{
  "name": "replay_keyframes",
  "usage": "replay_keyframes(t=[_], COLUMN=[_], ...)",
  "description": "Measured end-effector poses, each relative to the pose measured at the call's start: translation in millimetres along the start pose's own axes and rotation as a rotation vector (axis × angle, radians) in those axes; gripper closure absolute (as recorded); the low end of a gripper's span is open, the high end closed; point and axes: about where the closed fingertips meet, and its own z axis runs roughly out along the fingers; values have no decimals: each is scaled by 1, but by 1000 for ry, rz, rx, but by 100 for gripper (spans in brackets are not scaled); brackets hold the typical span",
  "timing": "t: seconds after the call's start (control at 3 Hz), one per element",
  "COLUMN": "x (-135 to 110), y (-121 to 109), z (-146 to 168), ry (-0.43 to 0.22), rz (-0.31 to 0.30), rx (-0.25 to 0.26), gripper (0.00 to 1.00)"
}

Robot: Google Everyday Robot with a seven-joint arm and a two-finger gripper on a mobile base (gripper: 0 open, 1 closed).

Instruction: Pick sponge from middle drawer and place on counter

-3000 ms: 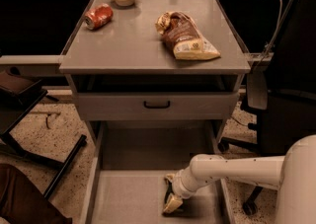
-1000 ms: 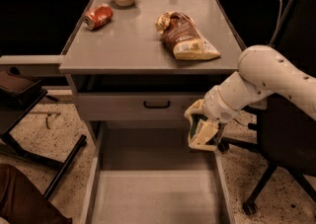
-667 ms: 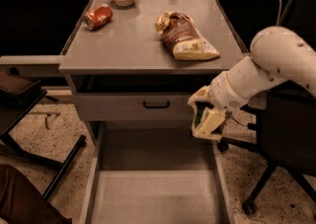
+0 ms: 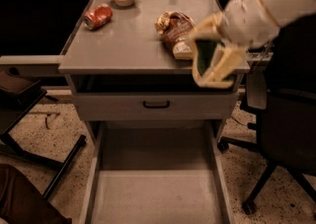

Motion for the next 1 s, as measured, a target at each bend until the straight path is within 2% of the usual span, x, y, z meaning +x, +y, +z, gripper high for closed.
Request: replay_keyframes(t=[0.33, 0.67, 1.0], x=[-93, -108, -108], y=[-26, -32, -32], z=[4, 9, 9], ry=[-106, -121, -121], rz=[-224, -252, -252], rx=[-33, -33, -33], gripper=[100, 100, 100])
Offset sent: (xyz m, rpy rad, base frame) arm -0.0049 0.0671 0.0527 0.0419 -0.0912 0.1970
